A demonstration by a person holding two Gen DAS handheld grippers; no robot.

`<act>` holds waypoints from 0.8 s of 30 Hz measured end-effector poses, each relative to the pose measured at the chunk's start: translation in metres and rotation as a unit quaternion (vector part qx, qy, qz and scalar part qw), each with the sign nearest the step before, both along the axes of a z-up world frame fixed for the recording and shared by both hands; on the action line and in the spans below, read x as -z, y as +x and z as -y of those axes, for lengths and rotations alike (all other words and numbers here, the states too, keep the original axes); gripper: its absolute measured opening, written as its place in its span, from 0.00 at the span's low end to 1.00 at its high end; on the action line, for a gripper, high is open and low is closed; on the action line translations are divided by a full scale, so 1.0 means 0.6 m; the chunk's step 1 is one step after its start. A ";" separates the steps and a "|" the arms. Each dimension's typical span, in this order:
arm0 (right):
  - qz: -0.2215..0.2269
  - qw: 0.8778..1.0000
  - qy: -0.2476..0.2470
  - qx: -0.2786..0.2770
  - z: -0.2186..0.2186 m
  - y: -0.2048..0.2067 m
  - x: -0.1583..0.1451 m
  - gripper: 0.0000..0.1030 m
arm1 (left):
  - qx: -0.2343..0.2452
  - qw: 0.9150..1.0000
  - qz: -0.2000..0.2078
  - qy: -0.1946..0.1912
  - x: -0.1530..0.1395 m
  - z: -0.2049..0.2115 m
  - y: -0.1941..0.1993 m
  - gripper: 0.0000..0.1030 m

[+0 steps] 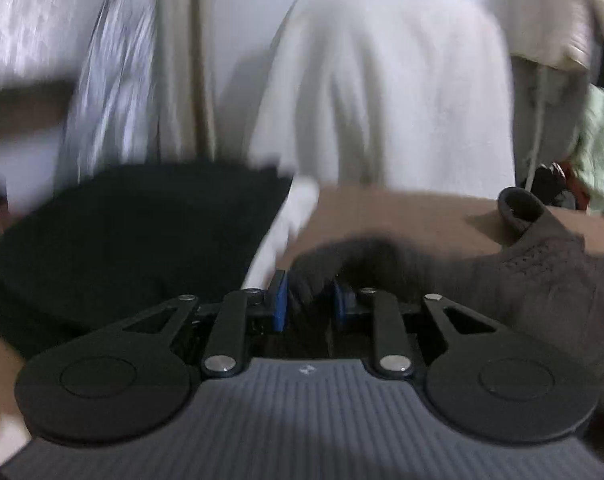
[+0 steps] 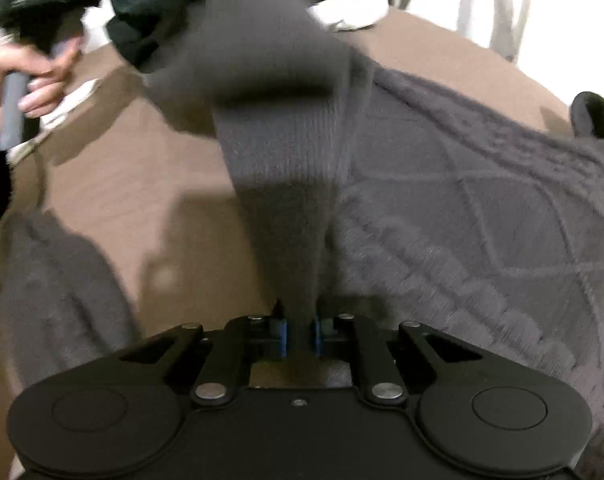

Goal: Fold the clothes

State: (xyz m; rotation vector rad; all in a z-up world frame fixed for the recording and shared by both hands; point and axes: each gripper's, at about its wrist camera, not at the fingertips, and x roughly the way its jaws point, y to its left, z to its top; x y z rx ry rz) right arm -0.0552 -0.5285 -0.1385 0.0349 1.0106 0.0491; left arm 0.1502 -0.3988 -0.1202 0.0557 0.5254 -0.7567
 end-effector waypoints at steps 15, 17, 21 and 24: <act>-0.008 1.000 0.026 -0.004 -0.029 -0.026 -0.018 0.19 | 0.095 0.910 -0.401 -0.043 0.121 -0.056 0.138 0.57; 0.001 0.996 0.086 -0.024 -0.045 -0.021 -0.038 0.09 | 0.093 0.907 -0.408 -0.041 0.124 -0.056 0.136 0.61; 0.000 0.994 0.057 -0.098 -0.115 -0.001 -0.058 0.09 | 0.112 0.931 -0.346 0.006 0.099 -0.034 0.094 0.66; -0.004 0.997 0.017 -0.080 -0.125 0.010 -0.059 0.14 | 0.148 0.938 -0.307 0.066 0.094 0.005 0.052 0.67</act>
